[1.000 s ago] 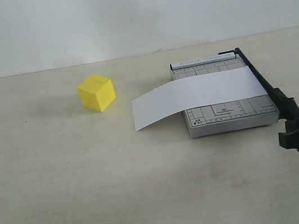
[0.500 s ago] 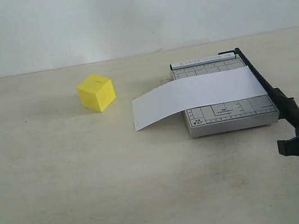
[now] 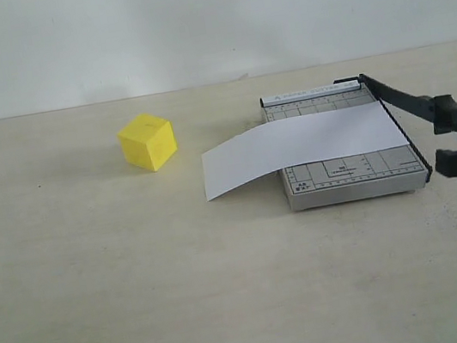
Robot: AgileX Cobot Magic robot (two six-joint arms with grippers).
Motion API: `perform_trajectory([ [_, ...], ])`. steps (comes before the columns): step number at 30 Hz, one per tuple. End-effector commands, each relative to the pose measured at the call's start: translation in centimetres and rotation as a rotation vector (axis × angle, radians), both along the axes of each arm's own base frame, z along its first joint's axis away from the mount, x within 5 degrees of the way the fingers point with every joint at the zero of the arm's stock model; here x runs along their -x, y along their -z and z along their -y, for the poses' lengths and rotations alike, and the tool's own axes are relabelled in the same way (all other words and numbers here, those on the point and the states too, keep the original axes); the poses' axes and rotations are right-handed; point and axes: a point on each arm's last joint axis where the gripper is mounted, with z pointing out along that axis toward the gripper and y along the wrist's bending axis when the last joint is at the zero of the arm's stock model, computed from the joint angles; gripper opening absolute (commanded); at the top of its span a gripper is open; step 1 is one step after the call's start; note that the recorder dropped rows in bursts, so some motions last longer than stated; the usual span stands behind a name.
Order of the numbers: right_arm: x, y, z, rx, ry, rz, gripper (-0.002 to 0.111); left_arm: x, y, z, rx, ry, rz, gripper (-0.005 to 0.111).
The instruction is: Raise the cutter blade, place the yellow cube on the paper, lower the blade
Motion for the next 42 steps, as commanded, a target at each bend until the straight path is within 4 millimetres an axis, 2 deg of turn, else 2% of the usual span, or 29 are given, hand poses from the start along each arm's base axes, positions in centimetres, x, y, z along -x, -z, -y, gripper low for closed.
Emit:
perform_trajectory([
  [1,-0.1,-3.4,0.0,0.005,-0.010,0.207,0.000,0.0,-0.2,0.0,-0.002,-0.003,0.015,0.004],
  [5,-0.2,-4.4,-0.1,0.013,-0.015,0.236,0.000,0.0,-0.2,0.0,-0.002,-0.003,0.015,0.004],
  [10,-0.1,-3.9,-0.1,0.022,-0.023,0.176,0.002,0.0,-0.2,0.0,-0.002,-0.003,0.015,0.004],
  [13,0.1,-2.9,-0.2,0.028,-0.034,0.067,0.017,0.0,-0.2,0.0,-0.002,-0.003,0.015,0.004],
  [15,0.3,-2.5,-0.2,0.031,-0.039,0.018,0.033,0.0,-0.2,0.0,-0.002,-0.003,0.015,0.004],
  [18,0.2,-2.6,-0.2,0.069,-0.053,0.028,0.049,0.0,-0.2,0.0,-0.002,-0.003,0.015,0.004],
  [19,0.3,-2.7,-0.2,0.085,-0.059,0.037,0.051,0.0,-0.2,0.0,-0.002,-0.003,0.015,0.004],
  [22,0.6,-3.3,-0.1,0.104,-0.067,0.065,0.053,0.0,-0.2,0.0,-0.002,-0.003,0.015,0.004],
  [25,1.9,-4.2,-0.1,0.097,-0.078,0.050,0.053,0.0,-0.2,0.0,-0.002,-0.003,0.015,0.004],
  [30,5.4,-5.9,0.2,0.027,-0.087,-0.003,0.053,0.0,-0.2,0.0,-0.002,-0.003,0.015,0.004],
  [34,7.6,-7.1,0.4,-0.010,-0.096,0.035,0.053,0.0,-0.2,0.0,-0.002,-0.003,0.015,0.004],
  [38,8.8,-8.1,0.6,0.016,-0.108,0.112,0.053,0.0,-0.2,0.0,-0.002,-0.003,0.015,0.004],
  [42,9.0,-8.2,0.6,0.093,-0.134,0.138,0.053,0.0,-0.7,0.0,0.004,-0.007,0.071,0.004],
])
